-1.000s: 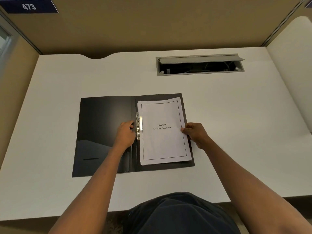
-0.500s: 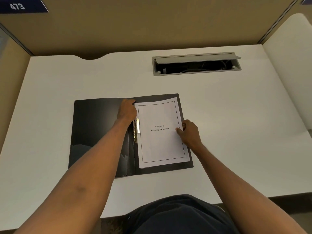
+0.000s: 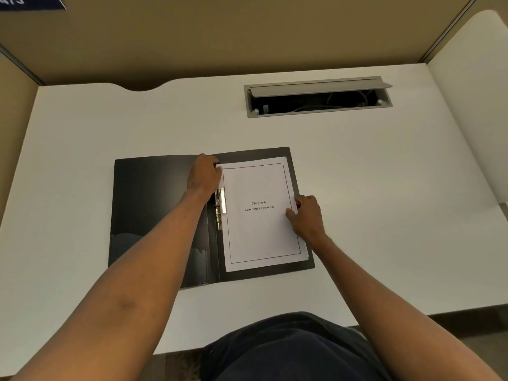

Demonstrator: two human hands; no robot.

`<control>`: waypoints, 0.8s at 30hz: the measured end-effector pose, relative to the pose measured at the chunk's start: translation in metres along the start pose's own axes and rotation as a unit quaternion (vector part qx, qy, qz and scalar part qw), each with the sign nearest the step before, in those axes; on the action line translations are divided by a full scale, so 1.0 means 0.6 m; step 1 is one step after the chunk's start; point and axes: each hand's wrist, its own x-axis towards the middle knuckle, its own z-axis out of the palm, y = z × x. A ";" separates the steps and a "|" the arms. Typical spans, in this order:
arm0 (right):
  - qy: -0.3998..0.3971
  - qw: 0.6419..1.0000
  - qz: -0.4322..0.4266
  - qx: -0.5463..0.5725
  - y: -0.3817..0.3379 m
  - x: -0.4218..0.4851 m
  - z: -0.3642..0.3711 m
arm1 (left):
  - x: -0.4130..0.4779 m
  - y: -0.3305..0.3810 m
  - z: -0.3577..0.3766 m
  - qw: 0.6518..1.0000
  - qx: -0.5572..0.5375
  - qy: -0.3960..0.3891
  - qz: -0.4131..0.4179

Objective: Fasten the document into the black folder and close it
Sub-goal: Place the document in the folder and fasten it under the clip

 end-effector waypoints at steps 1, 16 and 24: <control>-0.003 1.000 0.001 -0.002 0.000 -0.001 0.000 | 0.000 0.000 0.001 1.000 -0.006 0.004 0.003; -0.152 0.743 0.414 0.503 -0.021 -0.184 -0.021 | 0.021 0.037 0.006 0.977 0.135 -0.055 0.153; -0.114 0.685 0.467 0.548 -0.032 -0.219 0.023 | 0.039 0.069 0.026 0.964 0.164 -0.116 0.175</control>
